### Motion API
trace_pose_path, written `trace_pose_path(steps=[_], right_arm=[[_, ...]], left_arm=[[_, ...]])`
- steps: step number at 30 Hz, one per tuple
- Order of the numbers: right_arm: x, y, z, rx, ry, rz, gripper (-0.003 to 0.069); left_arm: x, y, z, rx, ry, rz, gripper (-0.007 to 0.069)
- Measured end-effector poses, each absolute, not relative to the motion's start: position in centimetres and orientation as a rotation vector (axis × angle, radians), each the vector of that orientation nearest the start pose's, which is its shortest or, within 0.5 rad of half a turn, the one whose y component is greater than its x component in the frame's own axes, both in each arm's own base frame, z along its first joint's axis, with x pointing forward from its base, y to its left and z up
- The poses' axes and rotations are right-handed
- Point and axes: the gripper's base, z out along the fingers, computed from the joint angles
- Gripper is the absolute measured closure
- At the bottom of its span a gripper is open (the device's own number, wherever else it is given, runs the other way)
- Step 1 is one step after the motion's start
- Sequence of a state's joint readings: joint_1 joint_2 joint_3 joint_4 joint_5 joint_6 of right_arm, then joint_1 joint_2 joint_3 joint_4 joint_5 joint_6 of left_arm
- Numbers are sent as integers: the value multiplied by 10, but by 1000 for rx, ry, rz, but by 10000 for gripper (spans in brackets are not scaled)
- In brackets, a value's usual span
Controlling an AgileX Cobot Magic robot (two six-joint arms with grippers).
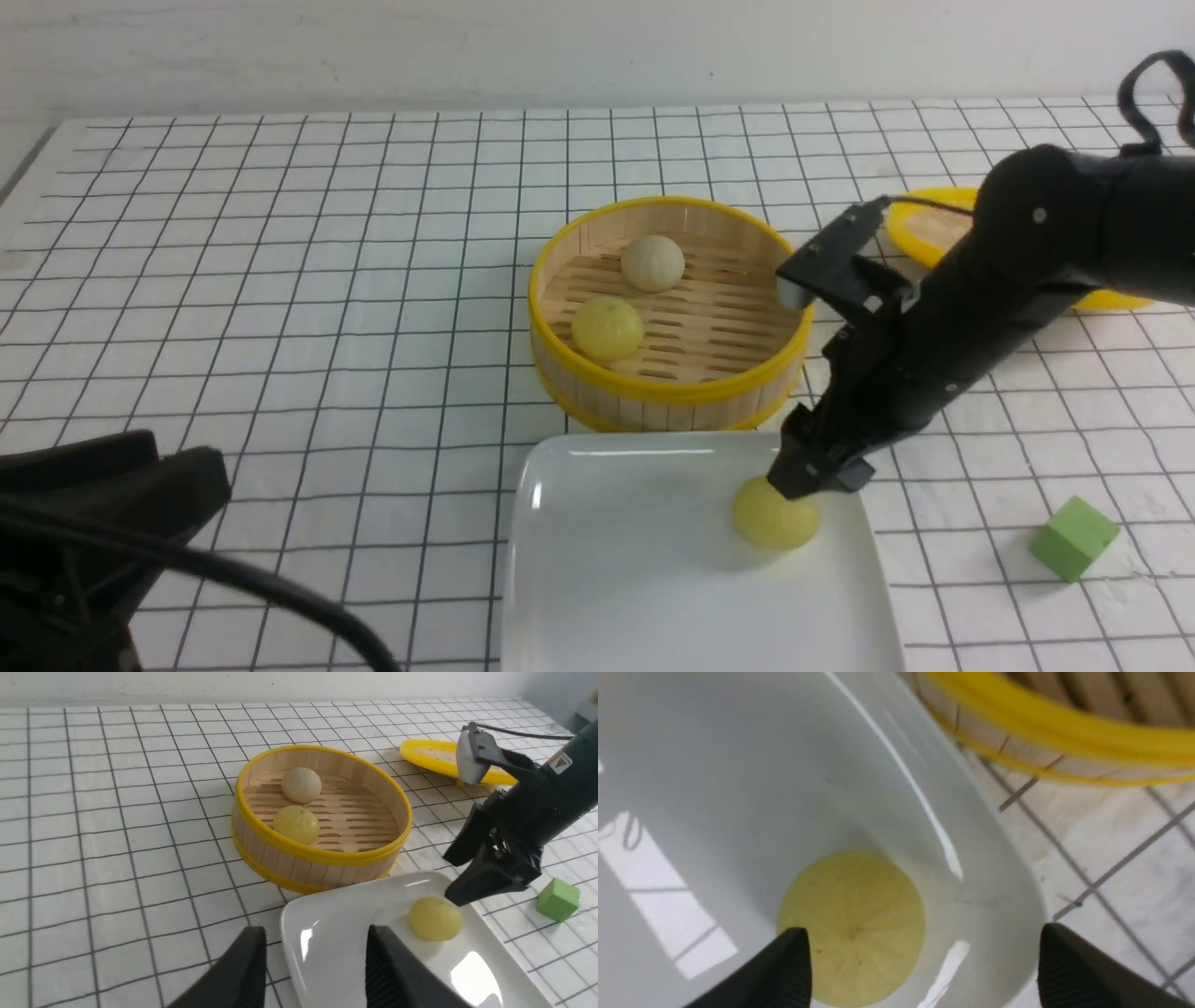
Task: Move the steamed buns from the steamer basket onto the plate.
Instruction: Use the right arm to put the steamed stuffed bun into the plate, then use the left arm to grab the steamed stuffed bun that is closest to it
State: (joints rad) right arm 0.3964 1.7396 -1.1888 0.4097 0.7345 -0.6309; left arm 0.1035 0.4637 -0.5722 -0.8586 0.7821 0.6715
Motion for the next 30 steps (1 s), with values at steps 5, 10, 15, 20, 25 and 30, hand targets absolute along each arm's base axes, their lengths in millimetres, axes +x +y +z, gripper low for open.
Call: trace_pose_path(steps=[5,10,15,20,25,30], right_arm=[[307,155,260,-991,2398,377,123],[288,148,296,-955,2335,400,169],[261,143,319,-986,2353,491,223],[241,142,338,-987,2327,593,246],[226,138,360,-975,2228,626,248],[206,130,384,-972,2104,601,248]], left_arm=[[112,-43,325,246,1955,-602,301],[143,-46,336,368,1943,-653,301],[189,-47,347,514,1978,-716,301],[227,-46,344,597,2061,-780,300],[249,-45,346,641,2068,-796,274],[268,-53,346,716,2081,-798,231]])
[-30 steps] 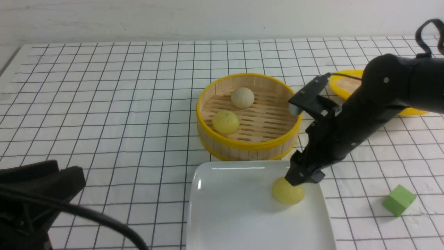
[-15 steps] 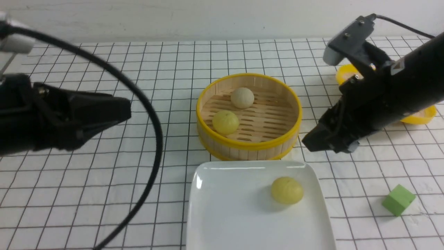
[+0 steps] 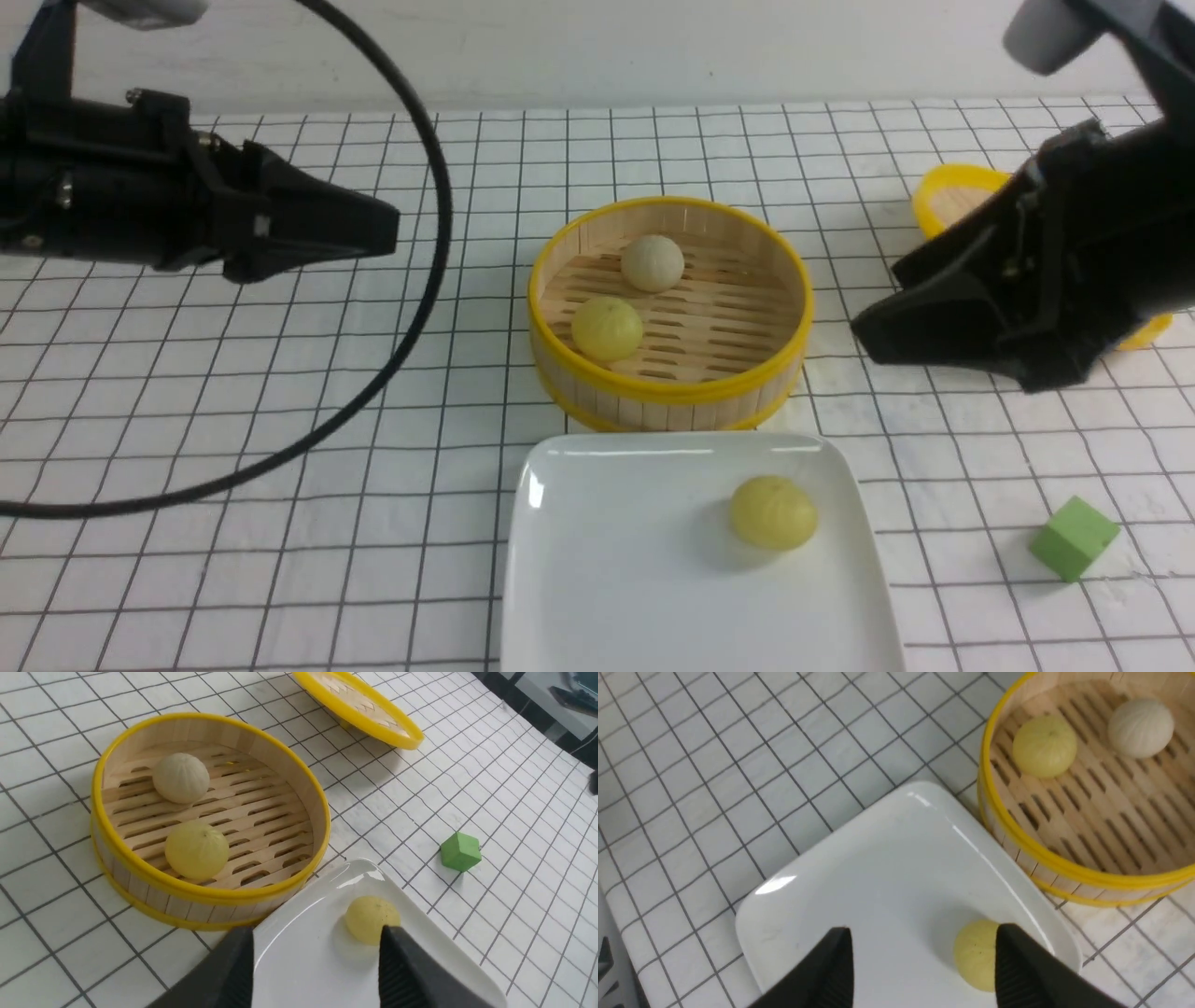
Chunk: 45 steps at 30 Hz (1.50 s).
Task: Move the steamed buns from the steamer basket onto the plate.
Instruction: Use the left arm to grab the steamed stuffed bun that is closest to it
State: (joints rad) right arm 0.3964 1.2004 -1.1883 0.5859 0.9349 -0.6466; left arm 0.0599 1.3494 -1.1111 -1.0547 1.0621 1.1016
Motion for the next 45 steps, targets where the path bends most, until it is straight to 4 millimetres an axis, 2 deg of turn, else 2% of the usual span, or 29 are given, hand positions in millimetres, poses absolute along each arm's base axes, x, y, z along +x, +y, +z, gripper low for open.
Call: trace_pose_path(steps=[3,6,9,11,16,17,20,22,26,30,33,35,39,45], right_arm=[[193,125,396,-976,2049,591,248],[182,121,403,-992,2029,583,248],[171,115,407,-1021,2027,563,248],[167,113,408,-1029,2030,555,248],[147,102,412,-1070,2060,509,248],[146,102,412,-1069,2058,508,248],[134,97,417,-1076,2040,494,248],[129,95,420,-1072,2032,494,248],[117,90,422,-1076,2030,501,248],[109,88,416,-1107,2063,512,248],[108,87,414,-1109,2069,514,248],[105,86,415,-1108,2062,512,248],[101,84,416,-1108,2053,511,248],[100,84,416,-1109,2053,516,248]], left_arm=[[278,-81,342,883,2083,-722,225],[284,-104,339,976,2082,-607,224],[296,-123,334,968,2116,-454,223],[300,-128,332,956,2120,-405,223],[330,-143,310,923,2196,-192,223],[331,-144,309,921,2198,-187,223],[355,-156,293,895,2237,-132,223],[362,-161,289,899,2241,-125,223],[379,-190,283,947,2209,-138,223],[391,-212,276,983,2181,-147,223],[399,-219,271,1002,2172,-129,223],[409,-223,258,1014,2187,-109,223],[415,-224,239,1006,2249,-95,223],[414,-224,235,971,2299,-107,223]])
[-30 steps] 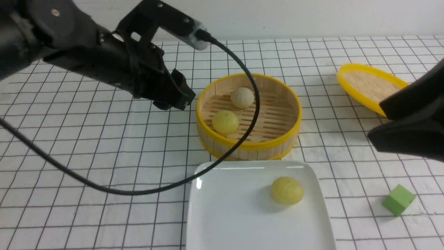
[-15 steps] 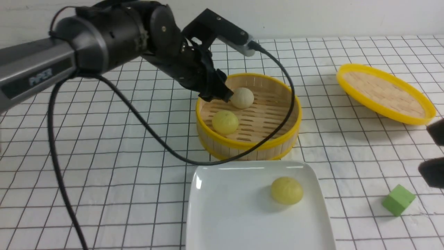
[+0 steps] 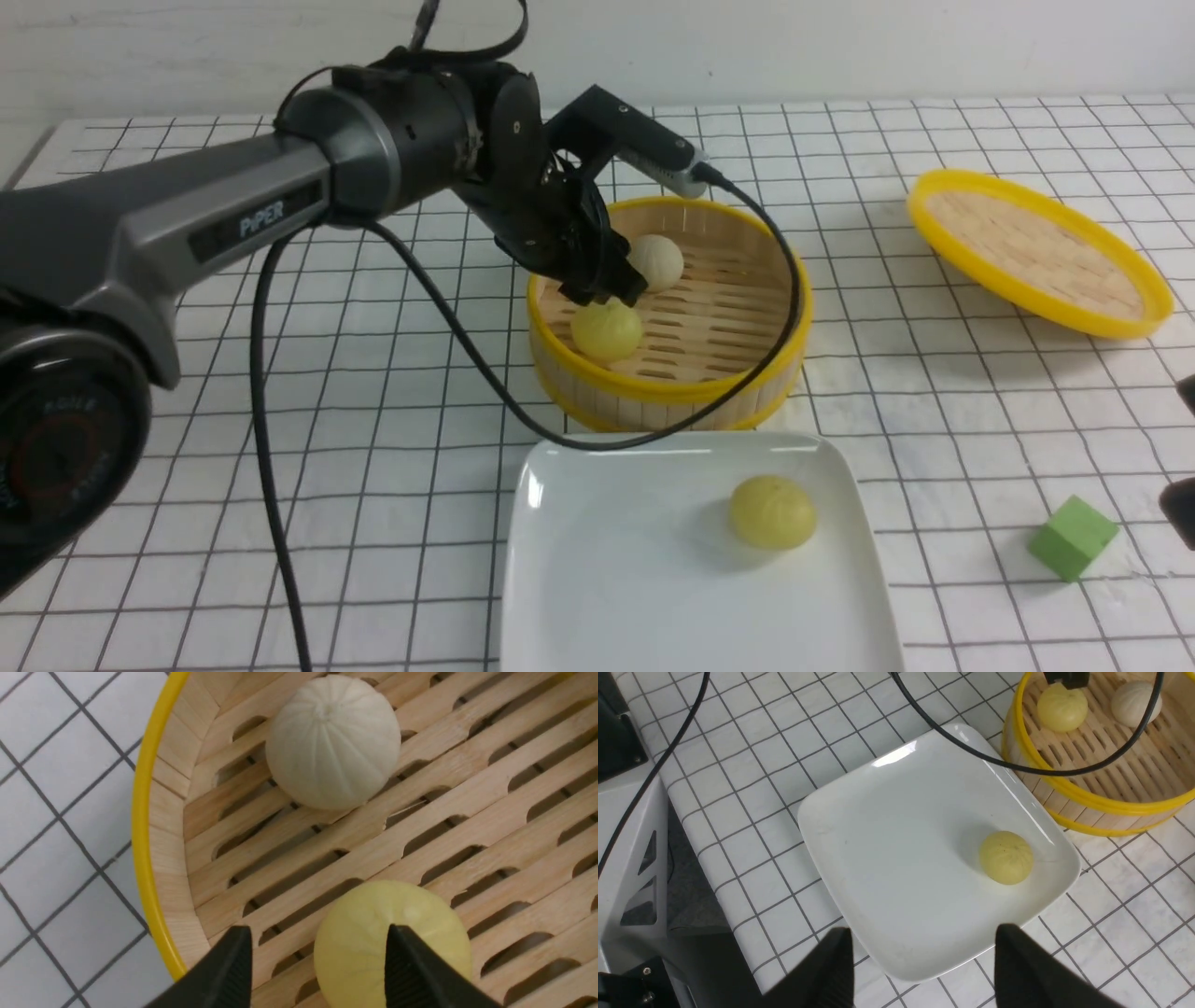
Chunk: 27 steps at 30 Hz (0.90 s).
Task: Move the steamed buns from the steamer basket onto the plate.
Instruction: Use the left arm to grab the steamed stuffed bun that is closest to it
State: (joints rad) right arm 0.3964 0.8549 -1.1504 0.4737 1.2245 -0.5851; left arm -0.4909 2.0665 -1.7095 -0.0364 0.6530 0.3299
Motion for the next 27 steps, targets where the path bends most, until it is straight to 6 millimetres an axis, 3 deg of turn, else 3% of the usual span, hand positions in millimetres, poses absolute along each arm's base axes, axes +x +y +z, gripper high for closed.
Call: trace_pose_path(steps=[17,21,27], right_arm=[[100,84,416,-1109,2053,516,248],[100,84,416,-1109,2053,516,248],[101,84,417,-1105,2049,515,248]], left_arm=[[410,-228,206,960,2465,-203,223],[412,-229,199,960,2480,-208,258],[411,-230,205,991,2443,-201,570]])
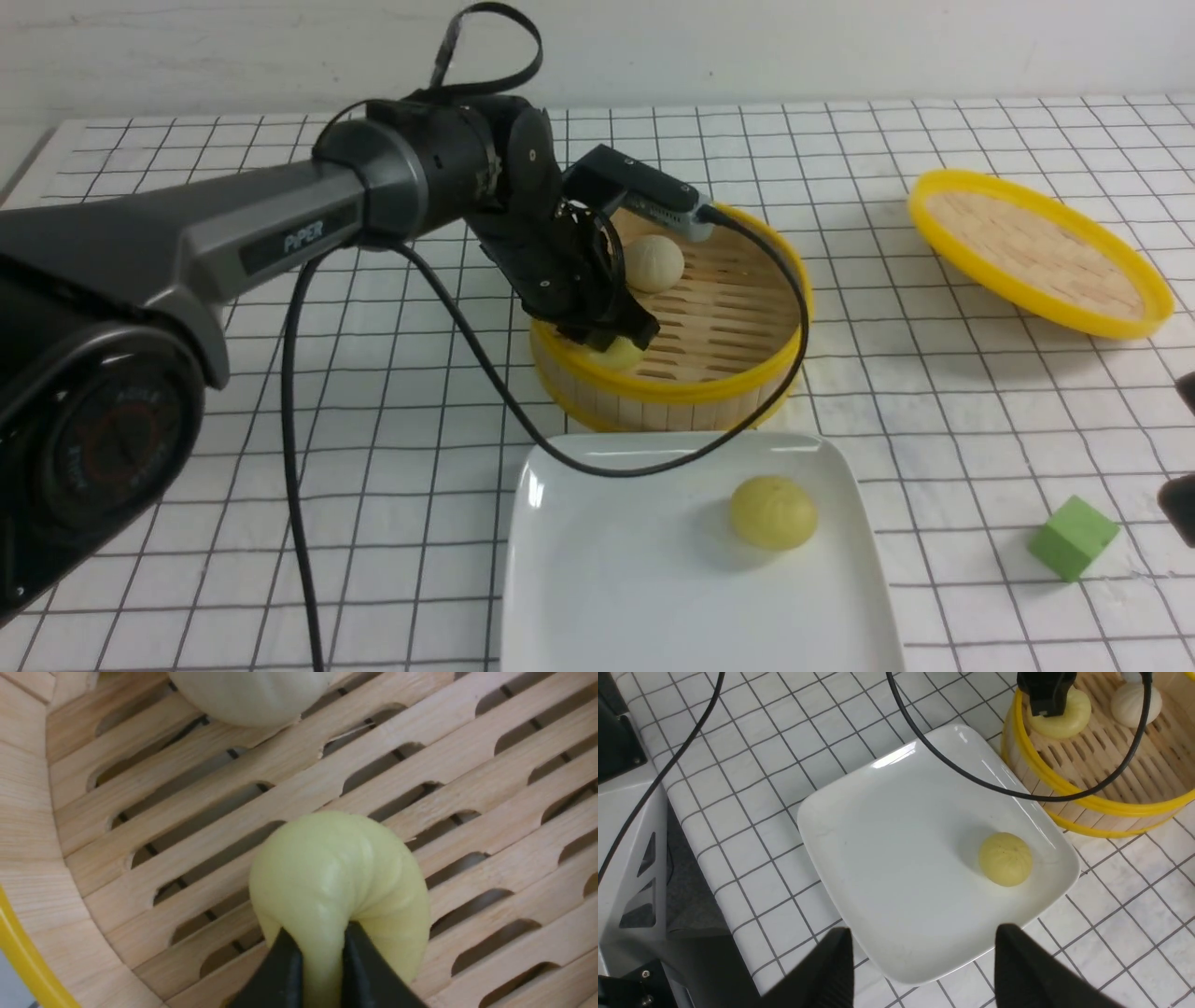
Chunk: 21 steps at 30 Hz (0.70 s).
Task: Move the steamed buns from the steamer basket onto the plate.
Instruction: Use the left arm to grab the steamed stuffed bun that is closest to it, then use the left arm to put the steamed stuffed bun into the plate
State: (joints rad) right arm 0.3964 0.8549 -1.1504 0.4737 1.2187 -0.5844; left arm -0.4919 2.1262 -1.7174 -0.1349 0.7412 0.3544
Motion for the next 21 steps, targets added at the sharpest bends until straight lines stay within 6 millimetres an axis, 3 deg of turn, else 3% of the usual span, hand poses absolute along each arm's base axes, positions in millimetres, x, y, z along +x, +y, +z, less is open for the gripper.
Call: trace_pose_path(steps=[7,12,13,17,21], right_arm=[[101,85,417,-1099,2042,530,248],[100,86,418,-1097,2037,552,248],[100,86,418,-1097,2037,552,248],[100,86,418,-1097,2037,552,248],[100,86,418,-1097,2037,552,248]], left_arm=[[406,-228,230,997,2391,-200,606],[399,-226,270,973,2335,-230,606],[394,-226,285,965,2332,-262,606],[379,-222,312,953,2356,-328,606],[360,-218,325,951,2460,-410,606]])
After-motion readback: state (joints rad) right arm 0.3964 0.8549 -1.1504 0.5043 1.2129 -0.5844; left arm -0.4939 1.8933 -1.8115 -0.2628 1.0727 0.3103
